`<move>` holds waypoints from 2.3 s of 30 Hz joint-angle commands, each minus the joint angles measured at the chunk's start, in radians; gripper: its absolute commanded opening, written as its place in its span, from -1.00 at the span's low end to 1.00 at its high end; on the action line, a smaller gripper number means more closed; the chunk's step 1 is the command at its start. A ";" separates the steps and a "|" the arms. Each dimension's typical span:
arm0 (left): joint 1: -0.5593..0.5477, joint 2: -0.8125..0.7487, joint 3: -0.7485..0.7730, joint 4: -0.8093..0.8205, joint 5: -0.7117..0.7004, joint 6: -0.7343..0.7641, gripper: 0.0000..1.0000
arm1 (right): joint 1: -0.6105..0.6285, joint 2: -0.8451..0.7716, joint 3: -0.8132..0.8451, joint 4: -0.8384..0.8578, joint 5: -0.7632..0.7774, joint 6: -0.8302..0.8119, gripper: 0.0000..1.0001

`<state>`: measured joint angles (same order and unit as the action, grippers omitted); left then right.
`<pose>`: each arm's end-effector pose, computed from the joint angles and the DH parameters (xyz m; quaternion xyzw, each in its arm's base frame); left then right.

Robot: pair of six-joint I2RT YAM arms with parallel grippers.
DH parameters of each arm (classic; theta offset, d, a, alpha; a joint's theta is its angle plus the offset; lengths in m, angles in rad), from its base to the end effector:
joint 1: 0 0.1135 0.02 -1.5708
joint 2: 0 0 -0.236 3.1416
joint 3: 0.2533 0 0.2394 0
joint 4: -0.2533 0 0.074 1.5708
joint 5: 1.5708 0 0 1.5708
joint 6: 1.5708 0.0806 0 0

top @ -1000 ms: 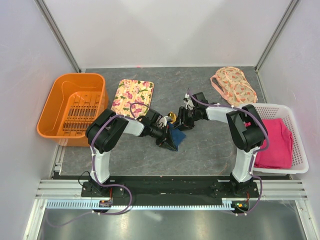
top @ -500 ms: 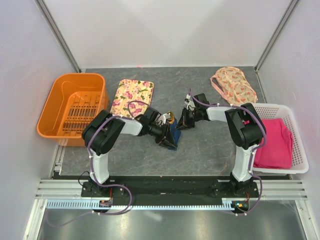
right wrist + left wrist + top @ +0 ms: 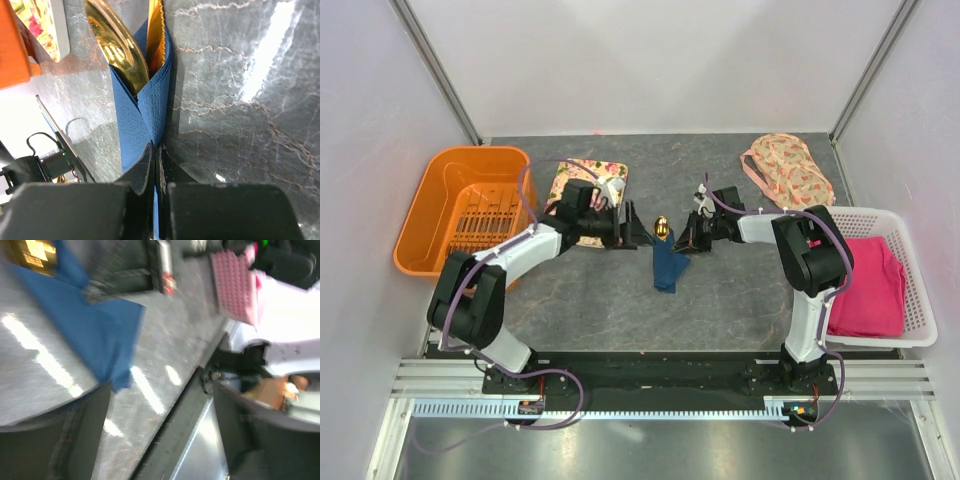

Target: Place the utensils on the paper napkin and roll it up

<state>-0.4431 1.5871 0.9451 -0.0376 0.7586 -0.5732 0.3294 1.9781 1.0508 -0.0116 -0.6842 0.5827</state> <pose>0.2910 -0.1995 0.1755 0.1048 0.8468 -0.4867 0.1872 0.3442 0.1715 0.0707 0.0097 0.9014 0.4152 0.1224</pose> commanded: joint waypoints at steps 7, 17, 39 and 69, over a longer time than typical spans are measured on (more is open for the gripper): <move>0.081 -0.160 0.070 -0.163 -0.205 0.312 0.97 | -0.003 -0.064 -0.034 0.185 -0.038 0.035 -1.00; 0.102 -0.237 -0.008 -0.080 -0.205 0.357 1.00 | -0.004 -0.108 -0.026 0.216 -0.084 0.060 -1.00; 0.207 -0.383 -0.167 0.312 0.140 0.208 0.97 | 0.000 -0.303 0.144 0.104 -0.245 -0.020 -1.00; 0.182 -0.510 -0.309 0.921 0.265 -0.122 1.00 | 0.229 -0.605 0.278 0.065 -0.362 -0.034 -1.00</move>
<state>-0.2314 1.1015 0.6365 0.7925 1.0206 -0.6090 0.5289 1.4265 1.2949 0.0200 -1.0206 0.5816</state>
